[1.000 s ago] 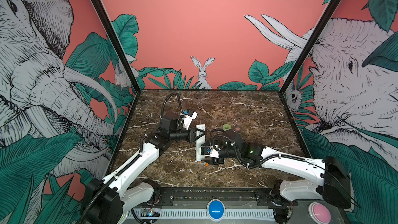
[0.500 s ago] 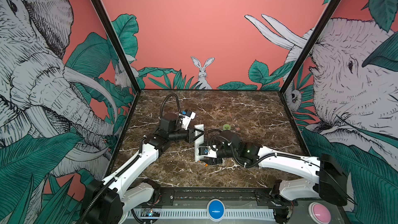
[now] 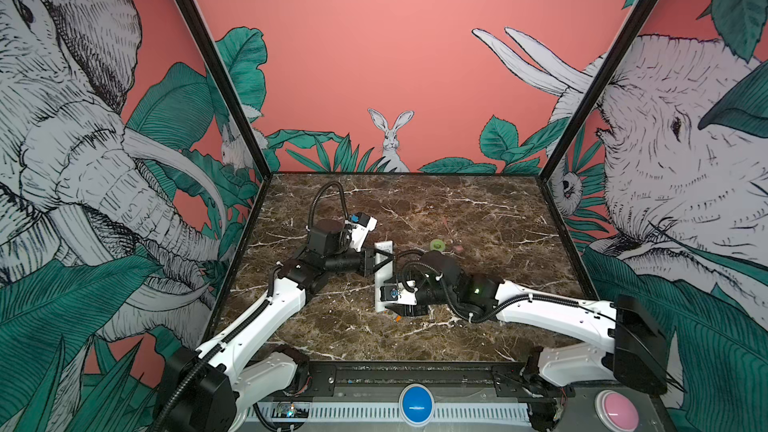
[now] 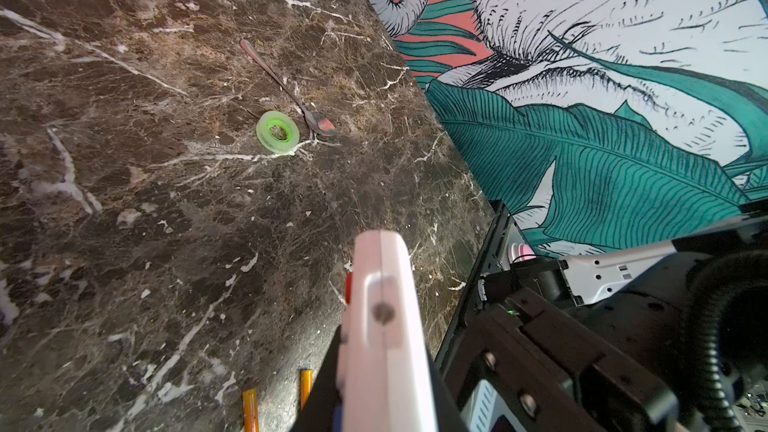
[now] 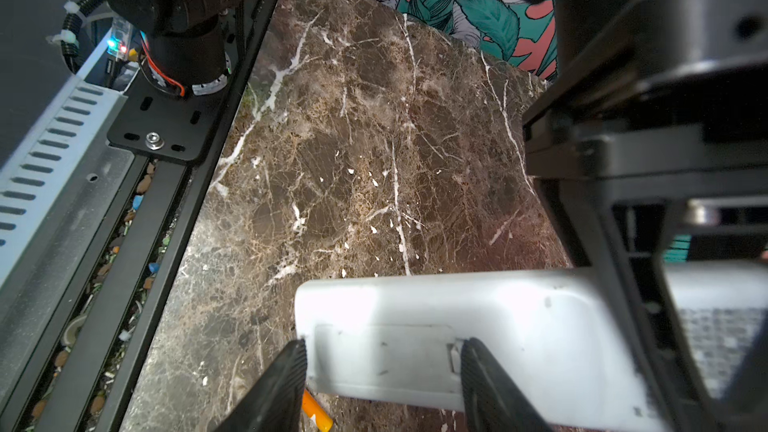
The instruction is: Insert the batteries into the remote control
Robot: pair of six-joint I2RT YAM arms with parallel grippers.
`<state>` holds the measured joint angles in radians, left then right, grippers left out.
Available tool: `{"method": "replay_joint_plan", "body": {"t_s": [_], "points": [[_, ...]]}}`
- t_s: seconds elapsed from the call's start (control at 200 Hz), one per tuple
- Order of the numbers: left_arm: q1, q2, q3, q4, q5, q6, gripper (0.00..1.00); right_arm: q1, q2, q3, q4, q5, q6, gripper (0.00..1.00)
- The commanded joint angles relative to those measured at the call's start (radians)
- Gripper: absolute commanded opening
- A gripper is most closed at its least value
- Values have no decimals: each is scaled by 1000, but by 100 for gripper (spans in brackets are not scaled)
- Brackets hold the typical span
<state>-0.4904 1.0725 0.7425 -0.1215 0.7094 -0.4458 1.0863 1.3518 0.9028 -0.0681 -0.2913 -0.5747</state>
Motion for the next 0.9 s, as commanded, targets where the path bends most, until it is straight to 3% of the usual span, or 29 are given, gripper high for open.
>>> {"method": "replay_joint_plan", "body": {"t_s": [0.0,0.895], "points": [[-4,-47,16,71,45,-25,0,22,-3,2,-81,-36,-14,56],[3,-45,15,43,27,-13,0,23,-57,-22,-61,-31,-16,41]]}}
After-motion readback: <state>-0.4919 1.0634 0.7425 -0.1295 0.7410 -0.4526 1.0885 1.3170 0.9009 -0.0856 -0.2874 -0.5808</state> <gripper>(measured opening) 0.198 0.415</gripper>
